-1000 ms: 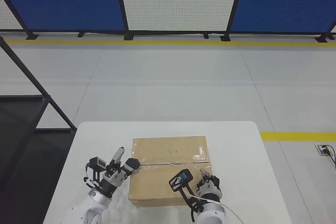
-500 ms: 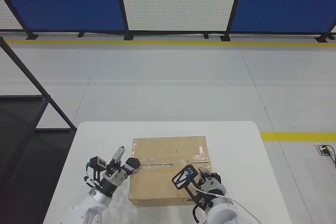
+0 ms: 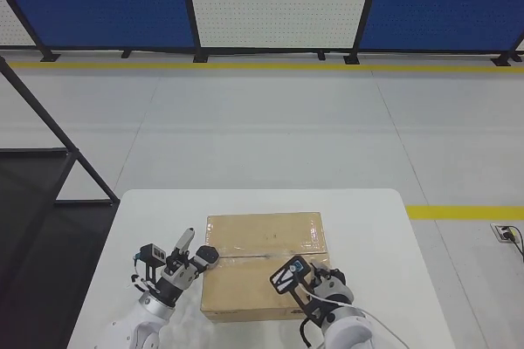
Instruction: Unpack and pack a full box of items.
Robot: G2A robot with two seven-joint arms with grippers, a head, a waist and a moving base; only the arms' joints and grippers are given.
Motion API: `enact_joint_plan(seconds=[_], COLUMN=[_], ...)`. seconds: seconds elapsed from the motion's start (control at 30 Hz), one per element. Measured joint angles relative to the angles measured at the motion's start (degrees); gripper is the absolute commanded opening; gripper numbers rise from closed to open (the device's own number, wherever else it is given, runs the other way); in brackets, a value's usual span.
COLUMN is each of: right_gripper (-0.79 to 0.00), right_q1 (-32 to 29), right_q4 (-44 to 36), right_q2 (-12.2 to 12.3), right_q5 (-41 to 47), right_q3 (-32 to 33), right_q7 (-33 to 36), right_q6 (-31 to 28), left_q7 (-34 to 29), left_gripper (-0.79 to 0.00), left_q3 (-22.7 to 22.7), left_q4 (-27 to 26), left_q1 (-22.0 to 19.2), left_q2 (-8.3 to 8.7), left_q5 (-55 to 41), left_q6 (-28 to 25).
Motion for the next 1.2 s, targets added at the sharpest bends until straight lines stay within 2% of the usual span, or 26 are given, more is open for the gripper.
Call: enact_joint_plan(seconds=[0.2,0.4,0.8,0.9,0.97,1.2], right_gripper=[-0.785,-0.785,-0.785,-0.785,-0.785,-0.785], right_q1=[2.5,6.1,5.9,5.6,6.3,13.5], right_q4=[-0.7,-0.8,-0.7,-0.2,0.4,4.1], right_q2=[-0.5,-0.9,-0.9,-0.8,-1.0,-1.7], right_q5=[11.3,23.8,23.7,23.6,24.4,32.2], right_q3=[2.7,6.3,6.3,6.4,6.3,6.7], right_q7=[8.3,13.1,12.8,11.2,12.5,24.6], right_q6=[-4.1,-4.0,-3.8,-1.8,0.4,7.3], left_q7=[-0.1,0.0,0.1,0.1,0.1,-0.2], left_gripper=[0.0,0.0,0.0,0.0,0.0,0.0], left_q3=[0.1,0.1,-0.2,-0.1,0.0,-0.3], left_q4=[0.0,0.2,0.3,0.2,0.1,0.2], left_q1=[0.0,0.1,0.0,0.0,0.0,0.5], left_q2=[0.02,0.03,0.11,0.12,0.12,0.19], left_q5=[0.0,-0.1,0.1,0.1,0.1,-0.2], left_q6=[-0.1,-0.2,-0.1,0.0,0.0,-0.4])
